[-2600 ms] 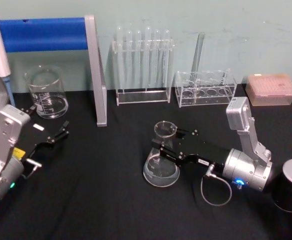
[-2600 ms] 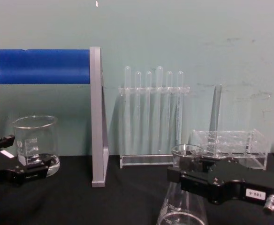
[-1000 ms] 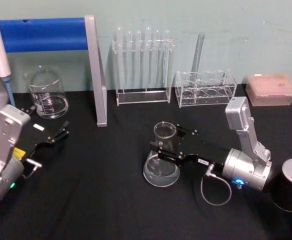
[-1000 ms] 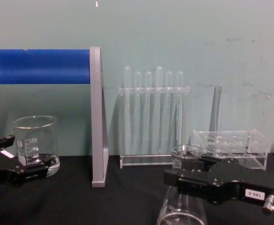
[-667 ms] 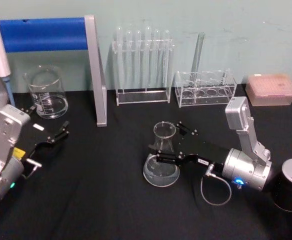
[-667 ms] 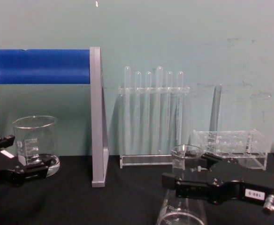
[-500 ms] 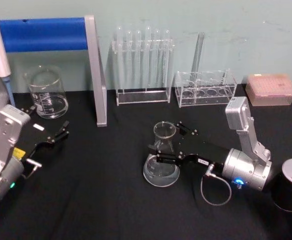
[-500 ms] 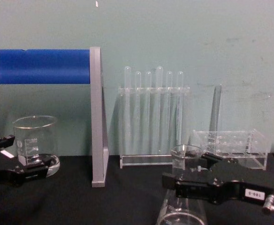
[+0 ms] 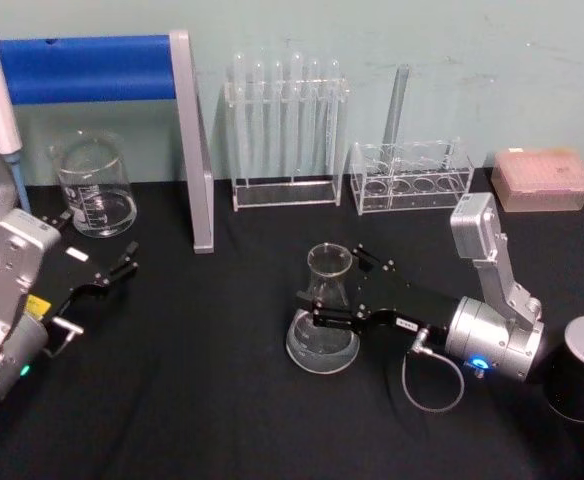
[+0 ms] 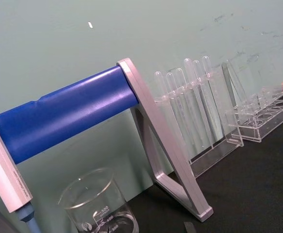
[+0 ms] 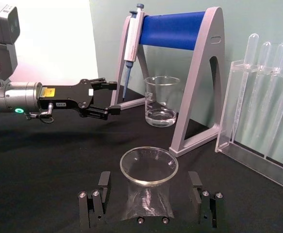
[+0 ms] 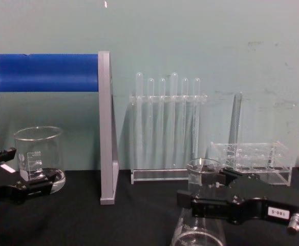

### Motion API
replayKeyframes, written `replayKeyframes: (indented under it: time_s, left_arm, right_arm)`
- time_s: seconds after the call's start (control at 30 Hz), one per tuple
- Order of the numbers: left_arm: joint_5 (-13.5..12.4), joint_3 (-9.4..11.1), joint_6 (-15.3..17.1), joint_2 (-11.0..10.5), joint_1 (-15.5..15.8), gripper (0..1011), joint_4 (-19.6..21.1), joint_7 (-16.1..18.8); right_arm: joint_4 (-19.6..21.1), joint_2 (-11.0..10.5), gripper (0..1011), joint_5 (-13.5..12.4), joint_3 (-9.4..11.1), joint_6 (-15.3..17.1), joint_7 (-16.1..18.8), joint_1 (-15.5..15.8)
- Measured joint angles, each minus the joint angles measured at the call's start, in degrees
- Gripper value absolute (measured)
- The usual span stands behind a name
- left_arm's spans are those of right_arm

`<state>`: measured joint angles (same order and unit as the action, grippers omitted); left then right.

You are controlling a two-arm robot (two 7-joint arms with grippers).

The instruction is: Grasp the erlenmeyer flask with one hand, shake it three times, then place it back.

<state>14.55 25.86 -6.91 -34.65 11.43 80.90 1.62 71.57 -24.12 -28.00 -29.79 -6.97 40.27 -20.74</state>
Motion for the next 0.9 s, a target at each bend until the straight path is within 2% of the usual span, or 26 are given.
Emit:
replayKeyframes:
  time_s: [0.53,0.67,0.9]
  left_arm:
    - [0.0,0.0,0.0,0.0,0.0,1001,0.0,0.0]
    - [0.0,0.0,0.0,0.0,0.0,1001,0.0,0.0]
    - [0.0,0.0,0.0,0.0,0.0,1001,0.0,0.0]
  right_arm:
    - [1.54,-1.03,1000,-0.68,-0.01,0.77,-0.07,0.88]
    - [2.82,-1.76,1000,-0.8,0.34,1.04,-0.63,1.8]
    - [6.61,-4.39,1000,-1.42,1.95,1.99,-2.4,4.98]
